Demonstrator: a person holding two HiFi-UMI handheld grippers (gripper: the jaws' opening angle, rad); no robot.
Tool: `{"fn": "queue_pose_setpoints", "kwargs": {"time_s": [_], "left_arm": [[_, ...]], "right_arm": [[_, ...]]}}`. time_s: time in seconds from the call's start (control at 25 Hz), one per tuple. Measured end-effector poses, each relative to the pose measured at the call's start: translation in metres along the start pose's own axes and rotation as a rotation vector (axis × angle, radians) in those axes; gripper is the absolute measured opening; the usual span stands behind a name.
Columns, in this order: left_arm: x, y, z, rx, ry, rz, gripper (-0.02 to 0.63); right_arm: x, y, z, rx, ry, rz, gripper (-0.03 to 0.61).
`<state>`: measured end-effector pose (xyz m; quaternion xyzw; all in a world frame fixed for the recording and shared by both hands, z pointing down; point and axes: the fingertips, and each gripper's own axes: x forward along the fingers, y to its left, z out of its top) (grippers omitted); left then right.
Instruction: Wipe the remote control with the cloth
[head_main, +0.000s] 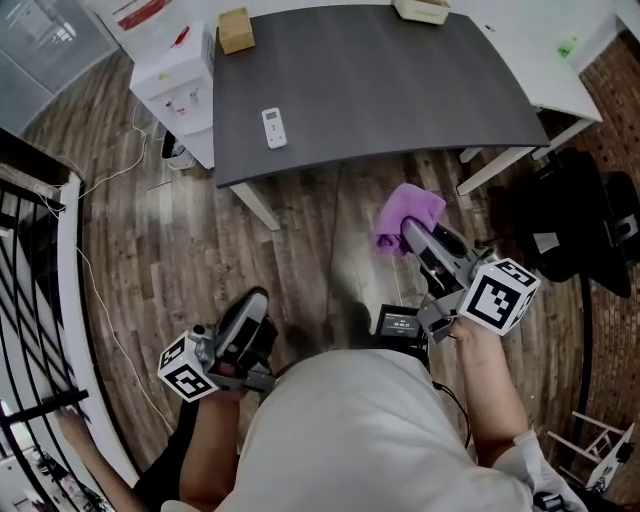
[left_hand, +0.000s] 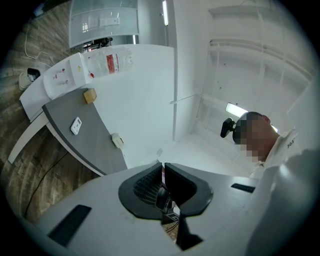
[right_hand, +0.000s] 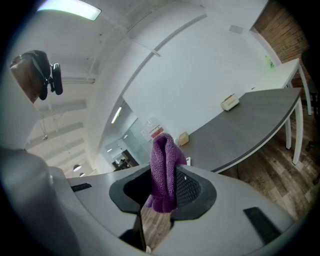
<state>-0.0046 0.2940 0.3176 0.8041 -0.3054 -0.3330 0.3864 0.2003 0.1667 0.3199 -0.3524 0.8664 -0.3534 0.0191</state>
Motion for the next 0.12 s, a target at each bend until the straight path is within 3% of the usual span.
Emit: {"fn": "queue_pose_setpoints", "kwargs": {"time_s": [0.12], "left_arm": [[0.0,-0.004,0.015,0.033,-0.011,-0.003,0.02]], "right_arm": [[0.013,0.01,0.01,-0.018,-0.014,0.034,0.107]]}}
